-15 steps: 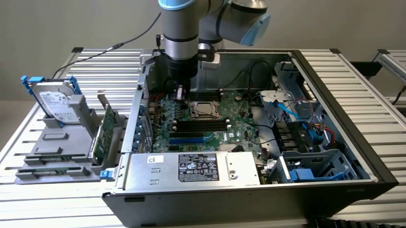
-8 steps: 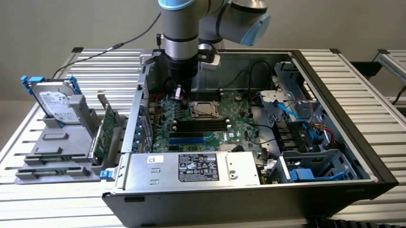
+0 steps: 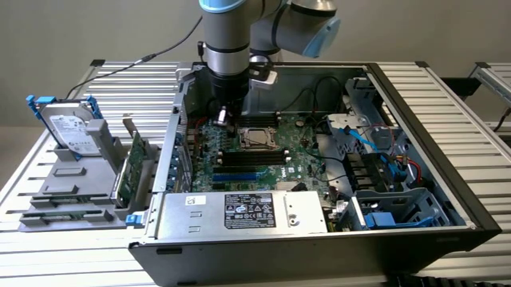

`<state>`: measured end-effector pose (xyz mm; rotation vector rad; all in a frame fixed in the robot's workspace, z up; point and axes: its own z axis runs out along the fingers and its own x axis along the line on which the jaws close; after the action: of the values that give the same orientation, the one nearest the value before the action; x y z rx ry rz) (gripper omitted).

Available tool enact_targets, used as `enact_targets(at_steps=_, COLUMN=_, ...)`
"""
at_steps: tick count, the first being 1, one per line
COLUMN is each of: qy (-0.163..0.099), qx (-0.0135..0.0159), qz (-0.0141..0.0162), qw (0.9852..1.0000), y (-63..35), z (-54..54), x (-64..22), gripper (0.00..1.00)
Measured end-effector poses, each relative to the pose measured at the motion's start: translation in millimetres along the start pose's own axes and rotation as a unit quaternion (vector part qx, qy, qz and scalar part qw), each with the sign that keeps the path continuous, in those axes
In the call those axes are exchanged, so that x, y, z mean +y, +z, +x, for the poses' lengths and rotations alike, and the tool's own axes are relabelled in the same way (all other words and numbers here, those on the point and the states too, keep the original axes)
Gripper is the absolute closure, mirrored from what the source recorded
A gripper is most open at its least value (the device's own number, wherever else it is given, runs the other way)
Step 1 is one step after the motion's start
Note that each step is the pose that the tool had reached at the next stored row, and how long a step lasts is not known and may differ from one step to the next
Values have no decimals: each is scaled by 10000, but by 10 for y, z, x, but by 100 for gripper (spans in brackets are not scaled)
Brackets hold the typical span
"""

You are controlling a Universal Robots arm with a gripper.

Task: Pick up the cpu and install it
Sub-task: 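Install the first cpu locking lever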

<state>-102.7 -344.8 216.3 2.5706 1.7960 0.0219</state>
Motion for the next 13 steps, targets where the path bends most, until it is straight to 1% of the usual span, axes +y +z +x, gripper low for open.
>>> enact_targets(at_steps=3, qy=180, qx=-2, qz=-1, qw=9998, y=0, z=-1, x=-2, gripper=89)
enact_targets(at_steps=7, qy=419, qx=9, qz=3, qw=9991, y=-1, z=-2, x=-6, gripper=89)
enact_targets(at_steps=9, qy=545, qx=22, qz=7, qw=9985, y=-1, z=-3, x=-7, gripper=89)
enact_targets(at_steps=13, qy=788, qx=64, qz=24, qw=9969, y=-1, z=-4, x=-11, gripper=89)
